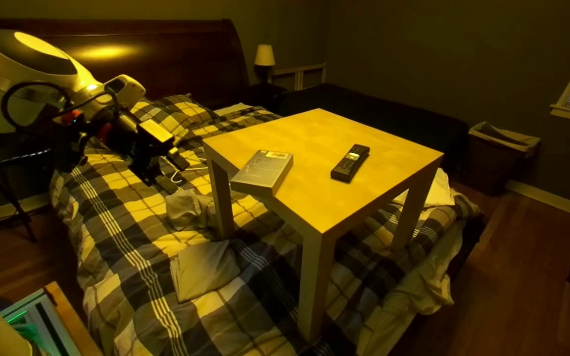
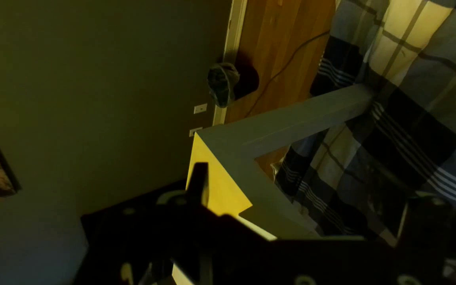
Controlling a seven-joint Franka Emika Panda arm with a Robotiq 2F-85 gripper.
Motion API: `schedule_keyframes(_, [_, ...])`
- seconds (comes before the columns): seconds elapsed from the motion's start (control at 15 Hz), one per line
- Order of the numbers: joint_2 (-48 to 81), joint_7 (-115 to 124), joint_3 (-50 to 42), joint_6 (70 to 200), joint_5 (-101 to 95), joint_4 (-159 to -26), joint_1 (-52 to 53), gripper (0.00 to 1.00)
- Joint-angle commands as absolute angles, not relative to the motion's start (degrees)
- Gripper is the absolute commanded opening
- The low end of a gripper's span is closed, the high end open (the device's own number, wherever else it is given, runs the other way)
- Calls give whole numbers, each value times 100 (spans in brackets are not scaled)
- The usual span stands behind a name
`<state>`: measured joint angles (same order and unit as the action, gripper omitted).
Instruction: Flip the book over.
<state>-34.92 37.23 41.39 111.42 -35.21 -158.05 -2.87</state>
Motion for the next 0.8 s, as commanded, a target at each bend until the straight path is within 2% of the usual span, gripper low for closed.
schedule_keyframes(0.0, [-2648,4750,4227,10969,-3794,-15737,-131,100])
schedule_keyframes(0.07, [-2994,4381,3877,10899,-3792,-15774,117,100])
schedule_keyframes(0.27, [-2856,4461,3645,10862,-3865,-15742,313,100])
schedule_keyframes(0.73, [-2873,4456,3583,10859,-3869,-15738,381,100])
